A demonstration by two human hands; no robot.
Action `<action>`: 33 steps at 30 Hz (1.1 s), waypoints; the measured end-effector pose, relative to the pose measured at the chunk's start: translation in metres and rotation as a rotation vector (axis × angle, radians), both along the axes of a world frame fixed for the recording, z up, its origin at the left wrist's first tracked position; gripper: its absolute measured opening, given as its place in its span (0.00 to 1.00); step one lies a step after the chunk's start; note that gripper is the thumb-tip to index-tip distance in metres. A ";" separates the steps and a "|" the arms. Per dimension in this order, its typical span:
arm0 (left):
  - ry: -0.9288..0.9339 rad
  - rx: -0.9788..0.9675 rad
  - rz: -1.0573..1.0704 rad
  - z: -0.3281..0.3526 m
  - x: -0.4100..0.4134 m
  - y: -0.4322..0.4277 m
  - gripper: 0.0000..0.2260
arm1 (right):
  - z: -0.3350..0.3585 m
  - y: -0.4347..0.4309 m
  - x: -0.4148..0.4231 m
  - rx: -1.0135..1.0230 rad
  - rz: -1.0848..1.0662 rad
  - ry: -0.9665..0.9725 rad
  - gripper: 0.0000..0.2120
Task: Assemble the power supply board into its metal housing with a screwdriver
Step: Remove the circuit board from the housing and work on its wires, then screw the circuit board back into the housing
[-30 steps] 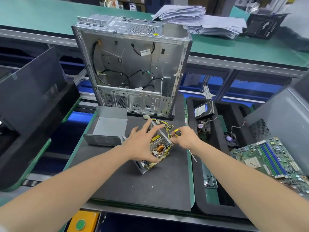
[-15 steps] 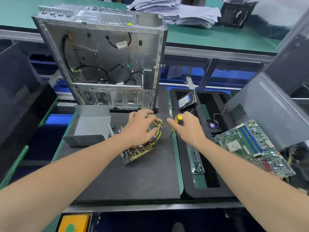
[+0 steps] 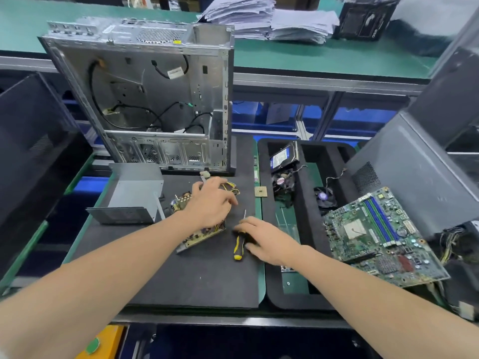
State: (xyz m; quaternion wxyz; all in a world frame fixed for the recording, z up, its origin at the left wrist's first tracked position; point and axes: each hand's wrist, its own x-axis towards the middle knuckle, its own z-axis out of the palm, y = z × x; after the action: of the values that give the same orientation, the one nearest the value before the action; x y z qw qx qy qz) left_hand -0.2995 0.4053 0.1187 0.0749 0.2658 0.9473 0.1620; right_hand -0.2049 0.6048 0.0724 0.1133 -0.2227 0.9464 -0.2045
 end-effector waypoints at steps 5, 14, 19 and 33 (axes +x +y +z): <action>0.173 0.093 -0.010 -0.002 0.008 0.011 0.13 | 0.002 0.016 -0.005 -0.039 0.062 -0.030 0.26; 0.207 0.137 -0.183 0.001 0.030 0.052 0.13 | 0.006 0.052 -0.014 -0.156 -0.056 -0.041 0.20; -0.049 -0.007 -0.220 -0.016 0.042 0.086 0.13 | -0.009 0.119 -0.018 0.046 -0.381 0.143 0.14; 0.125 -0.604 -0.583 -0.080 0.053 0.173 0.05 | -0.068 0.167 0.004 0.162 -0.313 0.053 0.31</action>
State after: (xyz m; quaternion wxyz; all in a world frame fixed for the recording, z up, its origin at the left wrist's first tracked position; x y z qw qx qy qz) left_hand -0.2470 0.5785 0.0383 0.1345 0.4982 0.8401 -0.1673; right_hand -0.2007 0.7718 0.0044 0.0730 -0.0681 0.9856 -0.1366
